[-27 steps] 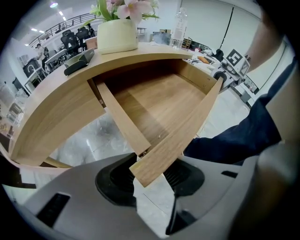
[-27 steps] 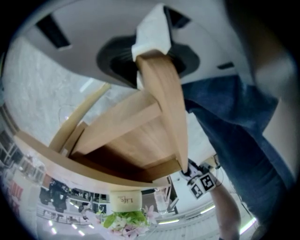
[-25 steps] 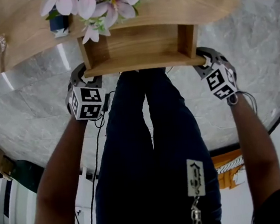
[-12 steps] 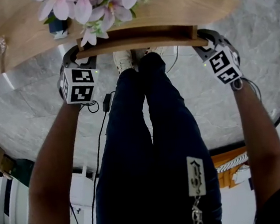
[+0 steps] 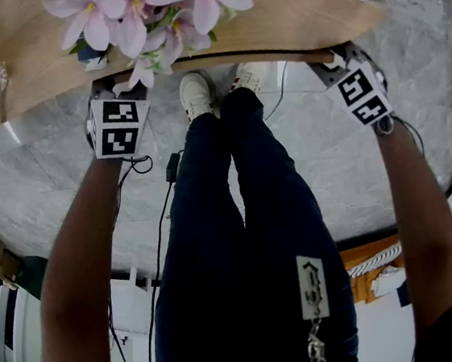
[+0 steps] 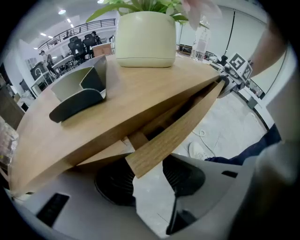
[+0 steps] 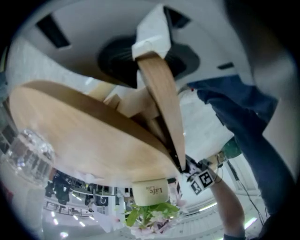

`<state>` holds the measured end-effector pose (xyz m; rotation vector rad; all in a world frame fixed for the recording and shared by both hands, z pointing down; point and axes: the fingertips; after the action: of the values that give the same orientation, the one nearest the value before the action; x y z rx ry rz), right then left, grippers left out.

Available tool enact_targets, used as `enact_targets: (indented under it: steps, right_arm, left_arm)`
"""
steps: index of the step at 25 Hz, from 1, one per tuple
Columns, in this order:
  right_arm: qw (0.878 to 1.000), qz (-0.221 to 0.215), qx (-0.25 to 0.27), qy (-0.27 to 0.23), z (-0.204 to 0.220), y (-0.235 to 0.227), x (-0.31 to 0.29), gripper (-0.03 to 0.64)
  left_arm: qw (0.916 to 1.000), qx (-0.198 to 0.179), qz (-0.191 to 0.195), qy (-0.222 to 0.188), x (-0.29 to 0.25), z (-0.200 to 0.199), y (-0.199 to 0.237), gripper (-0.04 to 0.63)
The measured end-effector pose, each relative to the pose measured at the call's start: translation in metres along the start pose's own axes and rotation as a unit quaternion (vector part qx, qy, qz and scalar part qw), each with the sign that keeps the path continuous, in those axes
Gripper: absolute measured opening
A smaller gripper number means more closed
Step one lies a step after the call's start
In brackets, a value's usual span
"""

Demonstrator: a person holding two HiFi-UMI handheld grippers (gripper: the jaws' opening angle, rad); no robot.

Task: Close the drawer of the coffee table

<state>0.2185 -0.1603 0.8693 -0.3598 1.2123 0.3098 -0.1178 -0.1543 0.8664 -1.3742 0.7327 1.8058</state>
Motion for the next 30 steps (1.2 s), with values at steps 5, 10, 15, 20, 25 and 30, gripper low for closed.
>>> enact_targets:
  steps: [5,10,15,20,25,30]
  right_arm:
    - [0.998,-0.011,-0.066,0.004,0.003,-0.005,-0.002,0.179]
    - [0.979,0.023,-0.203,0.025,0.023,-0.006,0.013,0.198]
    - [0.973,0.052,-0.224,0.03,0.01,0.013,0.061,0.198]
    - [0.974,0.101,-0.198,-0.051,-0.051,0.036,0.161,0.142]
    - [0.951,0.152,-0.199,-0.18,-0.146,0.038,0.302,0.051]
    - [0.917,0.175,-0.199,-0.299,-0.234,0.034,0.443,0.043]
  left_arm:
    - [0.9973,0.065,0.031,-0.012,-0.003,0.003,0.002,0.193]
    - [0.9851,0.166,0.037,0.024,0.013,0.028,0.004,0.178]
    - [0.9885,0.136,0.063,0.021,0.071,0.032,-0.009,0.144]
    - [0.9882,0.087,0.09,-0.088,0.173,-0.014,-0.023,0.028]
    - [0.963,0.094,0.128,-0.218,0.308,-0.108,-0.019,0.023]
    - [0.9156,0.084,0.091,-0.382,0.465,-0.221,0.006,0.023]
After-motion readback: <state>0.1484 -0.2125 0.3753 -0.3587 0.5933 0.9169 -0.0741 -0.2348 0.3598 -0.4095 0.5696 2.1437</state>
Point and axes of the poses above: the fingertips, and each gripper's own axes: x backward along the fingers, y to its left, z out of its underside, and after that the axes turned 7 degrees about y, right-handed
